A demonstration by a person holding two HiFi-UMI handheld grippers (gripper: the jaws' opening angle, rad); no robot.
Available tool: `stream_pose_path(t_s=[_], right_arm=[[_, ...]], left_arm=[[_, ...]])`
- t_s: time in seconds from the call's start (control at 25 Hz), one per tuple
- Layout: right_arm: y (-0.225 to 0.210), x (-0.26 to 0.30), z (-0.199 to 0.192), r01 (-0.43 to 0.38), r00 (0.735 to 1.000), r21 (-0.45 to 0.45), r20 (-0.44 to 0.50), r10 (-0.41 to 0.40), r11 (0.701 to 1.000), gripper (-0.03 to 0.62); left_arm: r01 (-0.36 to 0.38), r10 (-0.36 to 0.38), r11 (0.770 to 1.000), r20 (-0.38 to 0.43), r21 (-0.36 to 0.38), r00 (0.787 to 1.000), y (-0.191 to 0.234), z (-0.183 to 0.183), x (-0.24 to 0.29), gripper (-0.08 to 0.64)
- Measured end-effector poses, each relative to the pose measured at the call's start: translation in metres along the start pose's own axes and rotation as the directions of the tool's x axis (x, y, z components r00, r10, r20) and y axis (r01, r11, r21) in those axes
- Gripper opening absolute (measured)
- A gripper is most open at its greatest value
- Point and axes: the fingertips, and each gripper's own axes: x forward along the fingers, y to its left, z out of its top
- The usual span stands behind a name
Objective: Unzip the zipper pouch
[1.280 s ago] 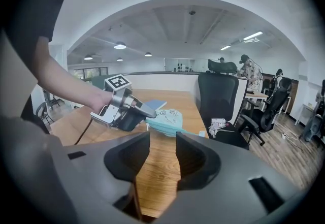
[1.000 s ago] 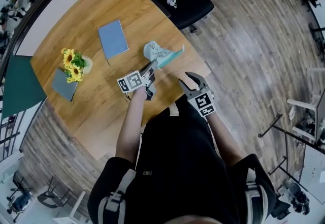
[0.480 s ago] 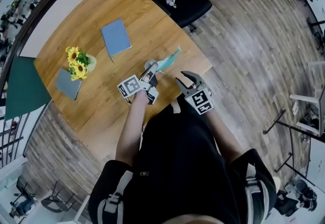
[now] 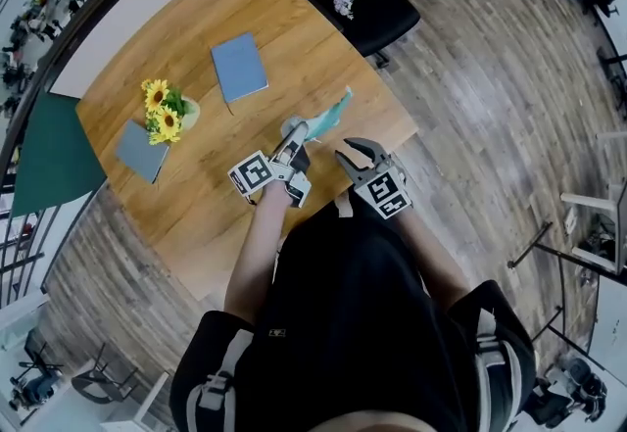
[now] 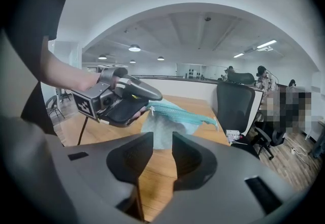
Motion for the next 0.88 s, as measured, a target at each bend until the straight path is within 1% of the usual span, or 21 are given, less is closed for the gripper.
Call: stream_pose_path(t_s=[0.16, 0.4, 0.48, 0.64, 0.72, 0.88], right_arm=[[0.005, 0.008, 0.015, -0.017, 0.999, -0.025, 0.03, 0.017, 1.0, 0.11], [0.01, 0.013, 0.035, -0.059, 0.996, -0.079, 0.062, 0.064, 0.995, 0.098], [0.007, 0.013, 0.043, -0.06, 0.994, -0.09, 0.08, 0.068, 0.994, 0.096], [0.003, 0.016, 0.052, -0.069, 0.991, -0.088, 0.106, 0.078, 0.994, 0.081], [0.006, 0.016, 0.057, -0.088, 0.988, -0.097, 0.119, 0.099, 0.991, 0.061], [0.012, 0.019, 0.064, -0.117, 0.982, -0.102, 0.137, 0.13, 0.988, 0.058]], left_arm=[[-0.006, 0.006, 1.0, 0.025, 0.026, 1.0, -0.01, 0.01, -0.009, 0.011], [0.044, -0.043, 0.999, 0.082, -0.007, 0.996, -0.03, 0.019, -0.011, 0.011], [0.056, -0.054, 0.998, 0.098, -0.013, 0.994, -0.033, 0.019, -0.01, 0.011], [0.018, -0.016, 1.0, 0.114, -0.016, 0.993, -0.027, 0.02, -0.01, 0.011], [0.018, -0.015, 1.0, 0.117, -0.02, 0.993, -0.028, 0.019, -0.008, 0.011], [0.027, -0.024, 0.999, 0.116, -0.026, 0.993, -0.033, 0.017, -0.004, 0.011]])
